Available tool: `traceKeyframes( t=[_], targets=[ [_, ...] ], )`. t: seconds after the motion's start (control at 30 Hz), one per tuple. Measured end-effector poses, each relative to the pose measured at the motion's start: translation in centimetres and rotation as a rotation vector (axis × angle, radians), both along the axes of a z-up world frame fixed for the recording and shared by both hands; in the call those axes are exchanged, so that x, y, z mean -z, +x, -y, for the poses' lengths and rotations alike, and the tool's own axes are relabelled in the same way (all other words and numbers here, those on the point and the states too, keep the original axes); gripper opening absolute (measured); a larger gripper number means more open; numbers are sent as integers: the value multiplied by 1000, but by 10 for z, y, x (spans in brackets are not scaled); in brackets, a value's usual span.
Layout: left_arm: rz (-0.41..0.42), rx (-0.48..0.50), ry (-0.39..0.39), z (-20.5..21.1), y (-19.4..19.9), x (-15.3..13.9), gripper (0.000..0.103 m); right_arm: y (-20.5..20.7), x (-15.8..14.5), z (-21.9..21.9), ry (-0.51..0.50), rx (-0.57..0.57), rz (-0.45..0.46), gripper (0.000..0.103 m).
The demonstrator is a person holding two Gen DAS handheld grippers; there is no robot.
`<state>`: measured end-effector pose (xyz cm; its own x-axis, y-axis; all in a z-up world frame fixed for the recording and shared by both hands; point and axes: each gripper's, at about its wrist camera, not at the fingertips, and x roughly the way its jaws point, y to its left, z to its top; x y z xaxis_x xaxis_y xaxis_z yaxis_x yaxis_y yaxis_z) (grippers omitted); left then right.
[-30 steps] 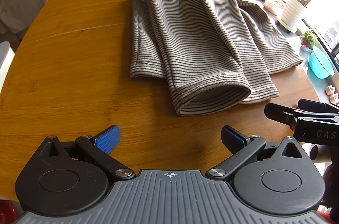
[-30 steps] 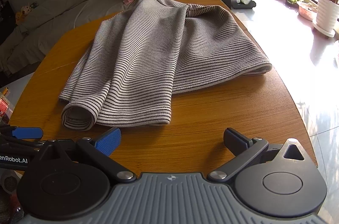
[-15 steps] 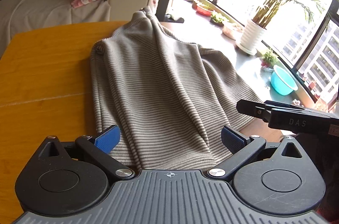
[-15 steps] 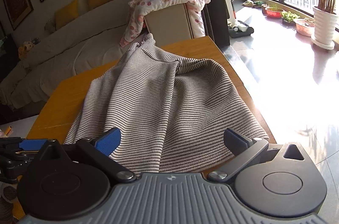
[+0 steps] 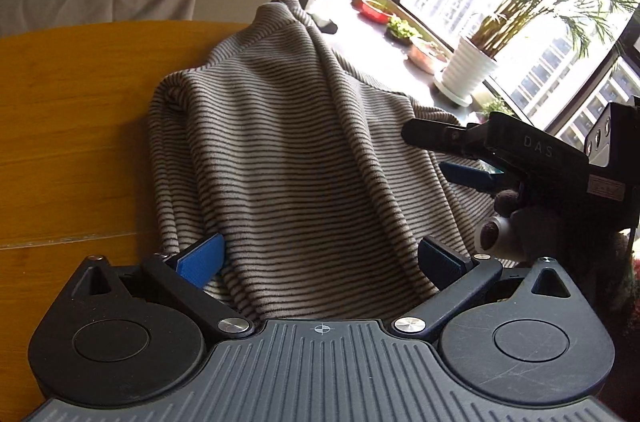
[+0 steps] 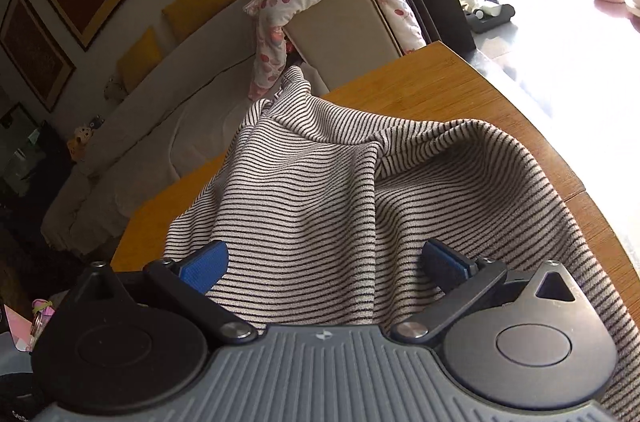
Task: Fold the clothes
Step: 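Grasp the sweater hem with the left tool while the right tool grasps it too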
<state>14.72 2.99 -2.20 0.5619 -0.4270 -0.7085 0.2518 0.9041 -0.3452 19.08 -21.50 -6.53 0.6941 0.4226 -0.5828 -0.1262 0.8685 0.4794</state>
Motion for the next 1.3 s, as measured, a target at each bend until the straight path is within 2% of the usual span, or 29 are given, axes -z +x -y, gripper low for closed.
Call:
traceKeyframes(
  t=[0.07,0.2,0.4,0.43,0.53,0.6,0.63,0.77,0.9,0.93,1.0,1.07,1.1,1.17,1.27,1.3],
  targets=[
    [18,16,26,1,-6,2,103,-4,0,-3,-26,-22,2,103],
    [42,29,48,3,-22,2,103,-24,0,-1,-16,-61,4,103],
    [4,59,-18,-14,-58,0,103,-80,3,14,55,-121,9,103],
    [-13,73,-44,-19,-67,-1,103,-90,3,17,69,-131,10,103],
    [-103,120,-226,-40,-87,1,103,-120,5,25,111,-159,13,103],
    [-140,104,-299,-52,-89,3,103,-135,8,30,145,-166,27,103],
    [-139,90,-312,-55,-88,3,103,-138,10,33,166,-160,34,103],
    [12,7,-166,-47,-62,-8,103,-137,14,39,234,-114,32,103],
    [74,-52,-14,-25,-39,-4,103,-142,16,35,209,-117,70,103],
    [84,-58,10,-21,-37,-3,102,-143,17,34,202,-120,84,103],
    [91,-44,1,-20,-36,-5,102,-146,19,32,188,-124,111,103],
    [98,-30,-9,-18,-36,-7,90,-148,19,31,181,-121,125,103],
    [101,-23,-13,-18,-35,-8,76,-148,19,30,179,-119,130,103],
    [108,-8,-23,-16,-35,-10,74,-149,20,29,174,-115,141,103],
    [118,13,-37,-14,-34,-13,64,-151,20,27,167,-109,158,103],
    [121,20,-42,-13,-33,-14,53,-151,21,27,167,-109,159,103]
  ],
)
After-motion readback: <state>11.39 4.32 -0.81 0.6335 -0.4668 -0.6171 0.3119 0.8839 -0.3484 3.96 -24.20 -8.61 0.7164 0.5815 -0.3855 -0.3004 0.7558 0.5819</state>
